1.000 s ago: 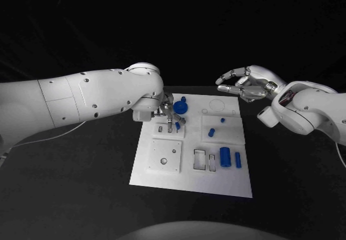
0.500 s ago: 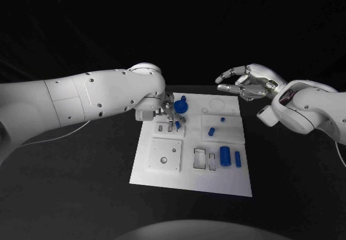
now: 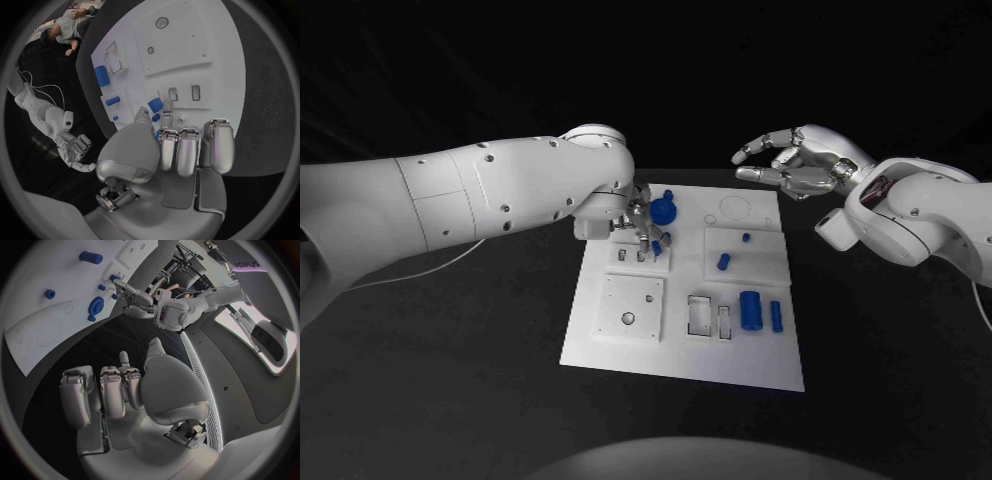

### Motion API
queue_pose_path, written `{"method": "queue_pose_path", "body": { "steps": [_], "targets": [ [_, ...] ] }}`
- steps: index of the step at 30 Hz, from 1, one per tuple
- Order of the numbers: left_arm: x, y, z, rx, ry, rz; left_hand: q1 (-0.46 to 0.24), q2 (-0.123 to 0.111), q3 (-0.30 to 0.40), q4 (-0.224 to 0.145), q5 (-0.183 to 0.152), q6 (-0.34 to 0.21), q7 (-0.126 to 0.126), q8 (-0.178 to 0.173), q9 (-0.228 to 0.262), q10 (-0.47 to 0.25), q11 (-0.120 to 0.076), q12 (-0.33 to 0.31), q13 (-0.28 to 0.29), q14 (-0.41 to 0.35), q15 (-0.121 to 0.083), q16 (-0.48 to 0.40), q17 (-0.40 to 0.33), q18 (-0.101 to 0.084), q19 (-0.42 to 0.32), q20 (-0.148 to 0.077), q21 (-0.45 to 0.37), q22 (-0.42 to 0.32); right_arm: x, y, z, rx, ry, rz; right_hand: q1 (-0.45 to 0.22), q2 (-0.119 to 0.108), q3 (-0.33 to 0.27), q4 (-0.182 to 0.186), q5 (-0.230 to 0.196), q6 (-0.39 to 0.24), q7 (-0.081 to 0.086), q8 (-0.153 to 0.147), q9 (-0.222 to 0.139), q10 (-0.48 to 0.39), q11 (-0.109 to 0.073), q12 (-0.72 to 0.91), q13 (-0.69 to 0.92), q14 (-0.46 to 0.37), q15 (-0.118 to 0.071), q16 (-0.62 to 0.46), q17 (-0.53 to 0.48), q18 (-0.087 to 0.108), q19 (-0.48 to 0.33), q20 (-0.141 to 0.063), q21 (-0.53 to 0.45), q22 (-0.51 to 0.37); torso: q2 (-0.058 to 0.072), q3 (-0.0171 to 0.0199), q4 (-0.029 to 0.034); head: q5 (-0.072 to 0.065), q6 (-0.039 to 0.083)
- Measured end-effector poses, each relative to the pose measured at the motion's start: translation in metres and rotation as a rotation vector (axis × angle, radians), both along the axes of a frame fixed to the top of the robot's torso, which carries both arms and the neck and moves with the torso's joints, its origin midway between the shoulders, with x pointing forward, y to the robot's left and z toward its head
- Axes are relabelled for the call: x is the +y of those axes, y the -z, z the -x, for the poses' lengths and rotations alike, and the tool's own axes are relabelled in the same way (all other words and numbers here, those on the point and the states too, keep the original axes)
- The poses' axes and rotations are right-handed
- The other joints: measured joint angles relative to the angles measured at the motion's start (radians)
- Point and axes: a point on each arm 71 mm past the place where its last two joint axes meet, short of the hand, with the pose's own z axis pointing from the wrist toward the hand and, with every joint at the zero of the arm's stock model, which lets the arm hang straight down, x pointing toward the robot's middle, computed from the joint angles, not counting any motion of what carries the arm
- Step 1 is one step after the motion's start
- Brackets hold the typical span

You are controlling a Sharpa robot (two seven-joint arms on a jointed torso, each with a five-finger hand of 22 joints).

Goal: Assemble the parts on the task board

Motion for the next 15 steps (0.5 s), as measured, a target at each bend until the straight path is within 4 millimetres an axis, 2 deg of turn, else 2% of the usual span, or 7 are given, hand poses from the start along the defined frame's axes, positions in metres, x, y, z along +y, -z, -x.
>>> {"method": "queue_pose_path", "body": {
  "steps": [9, 15],
  "targets": [
    [-0.0009, 0.0006, -0.0008, 0.000, -0.002, -0.001, 0.012, -0.012, 0.015, -0.009, -0.025, 0.000, 0.000, 0.000, 0.012, 0.000, 0.000, -0.001, 0.000, 0.001, -0.001, 0.000, 0.000, 0.000, 0.000, 0.000, 0.000, 0.000, -0.0008, 0.0003, -0.0009, 0.000, 0.003, 0.001, 0.004, 0.004, 0.000, 0.000, 0.000, 0.000, 0.000, 0.000, -0.001, 0.003, 0.003, 0.000, 0.000, 0.000, 0.000, 0.000, 0.000, 0.000, 0.000, 0.000, -0.005, 0.000, -0.001, 0.0000, -0.0002, -0.002, -0.003],
    [-0.0015, 0.0008, -0.0013, 0.000, -0.002, -0.001, 0.029, -0.027, 0.036, -0.025, -0.025, 0.000, 0.000, 0.000, 0.022, 0.000, 0.000, -0.003, 0.000, 0.000, -0.003, 0.000, 0.001, 0.000, 0.000, 0.000, -0.004, 0.000, -0.0014, 0.0014, -0.0013, 0.003, 0.005, 0.003, 0.009, 0.009, 0.000, 0.000, 0.000, 0.000, 0.000, 0.000, -0.003, 0.003, 0.003, 0.000, 0.001, -0.004, 0.004, 0.000, 0.000, 0.000, 0.000, 0.000, -0.012, 0.000, -0.001, -0.0004, -0.0004, -0.003, -0.003]
  ]
}}
